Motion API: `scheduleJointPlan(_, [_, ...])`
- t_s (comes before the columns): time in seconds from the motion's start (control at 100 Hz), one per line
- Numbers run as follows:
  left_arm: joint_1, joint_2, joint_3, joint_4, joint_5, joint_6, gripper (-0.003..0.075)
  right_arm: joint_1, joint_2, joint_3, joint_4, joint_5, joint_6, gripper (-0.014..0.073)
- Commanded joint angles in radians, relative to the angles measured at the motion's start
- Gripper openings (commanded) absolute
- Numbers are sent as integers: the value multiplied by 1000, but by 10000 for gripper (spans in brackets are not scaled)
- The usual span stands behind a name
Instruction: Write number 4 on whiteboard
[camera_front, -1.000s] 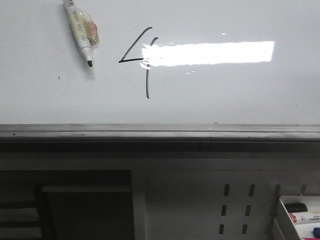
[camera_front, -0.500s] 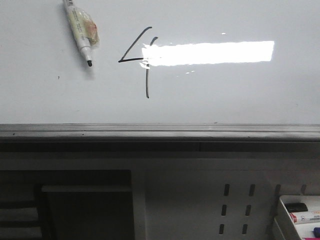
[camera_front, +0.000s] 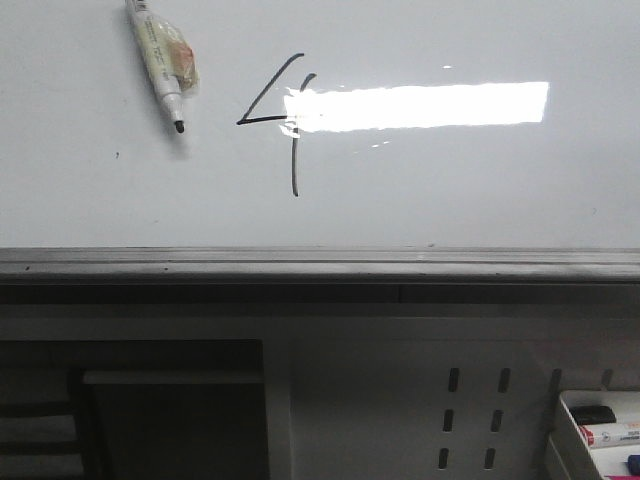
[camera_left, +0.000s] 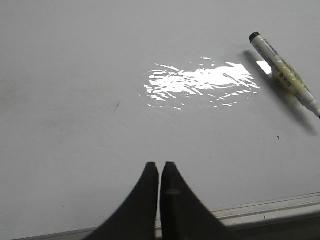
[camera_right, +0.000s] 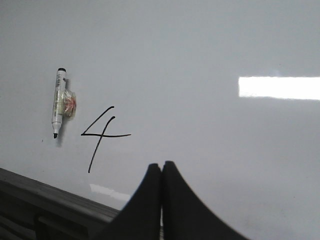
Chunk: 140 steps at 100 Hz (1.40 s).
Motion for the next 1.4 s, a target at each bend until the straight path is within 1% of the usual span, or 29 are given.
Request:
scheduleJointPlan(0.0, [0,-28,27,-1,-68,-13,-20,-5,11,-25,23,-27,-8,-66])
scheduleJointPlan(0.06, [0,-28,27,-1,-68,-13,-20,-5,11,-25,2,-64,-8,-66])
scheduleJointPlan(0.09, [0,-28,27,-1,-68,-13,-20,-5,11,-25,-46,-89,10,-66])
scheduleJointPlan(0.13, [0,-28,27,-1,-68,-13,-20,-5,11,-25,-134,-132,94,-66])
scheduleJointPlan(0.14, [0,-28,27,-1,-68,-13,-20,-5,11,-25,-182,-140,116,-66])
scheduleJointPlan(0.15, [0,-28,27,-1,-68,-13,-20,-5,11,-25,-209,-155,166,-66])
scheduleJointPlan(0.16, [0,-28,27,-1,-68,-13,-20,-7,11,-25,-269,-162,193,-66])
scheduleJointPlan(0.17, [0,-28,27,-1,-68,-13,-20,-7,11,-23,-302,-169,252,-66])
scheduleJointPlan(0.18, [0,-28,27,-1,-68,-13,-20,-7,11,-23,-374,-182,283,-66])
scheduleJointPlan(0.19, [0,-28,27,-1,-68,-13,-20,-7,11,-22,-411,-189,349,-66])
scheduleJointPlan(0.2, [0,-28,27,-1,-68,-13,-20,-7,11,-21,-448,-203,382,-66])
scheduleJointPlan(0.23, [0,-28,27,-1,-68,-13,-20,-7,11,-15,-637,-227,521,-66])
scheduleJointPlan(0.24, [0,-28,27,-1,-68,-13,-20,-7,11,-10,-675,-232,590,-66])
scheduleJointPlan(0.25, [0,-28,27,-1,-68,-13,-20,-7,11,-7,-750,-241,624,-66])
scheduleJointPlan(0.26, [0,-28,27,-1,-68,-13,-20,-7,11,-5,-787,-247,688,-66])
scheduleJointPlan(0.27, [0,-28,27,-1,-68,-13,-20,-7,11,-1,-823,-256,719,-66])
scheduleJointPlan(0.28, [0,-28,27,-1,-68,-13,-20,-7,11,2,-892,-259,749,-66])
scheduleJointPlan(0.29, [0,-28,27,-1,-68,-13,-20,-7,11,8,-925,-266,807,-66])
scheduleJointPlan(0.3, [0,-28,27,-1,-68,-13,-20,-7,11,10,-989,-269,833,-66])
scheduleJointPlan(0.31, [0,-28,27,-1,-68,-13,-20,-7,11,13,-1017,-271,882,-66])
scheduleJointPlan(0.32, [0,-28,27,-1,-68,-13,-20,-7,11,16,-1044,-273,882,-66])
scheduleJointPlan(0.34, [0,-28,27,-1,-68,-13,-20,-7,11,29,-1115,-279,965,-66])
scheduleJointPlan(0.36, [0,-28,27,-1,-68,-13,-20,-7,11,38,-1170,-279,1009,-66])
scheduleJointPlan(0.41, [0,-28,27,-1,-68,-13,-20,-7,11,56,-1248,-279,1058,-66])
scheduleJointPlan(0.55, [0,-28,27,-1,-68,-13,-20,-7,-40,130,-1340,-325,1074,-66])
scheduleJointPlan(0.67, [0,-28,27,-1,-68,-13,-20,-7,-125,205,-1347,-341,1087,-66])
scheduleJointPlan(0.72, [0,-26,27,-1,-68,-13,-20,-7,-135,207,-1361,-277,1111,-66])
scheduleJointPlan(0.85, [0,-26,27,-1,-68,-13,-20,-10,-136,207,-1424,-257,1118,-66])
scheduleJointPlan(1.39, [0,-26,27,-1,-68,-13,-20,-10,-136,207,-1415,-269,1118,-66])
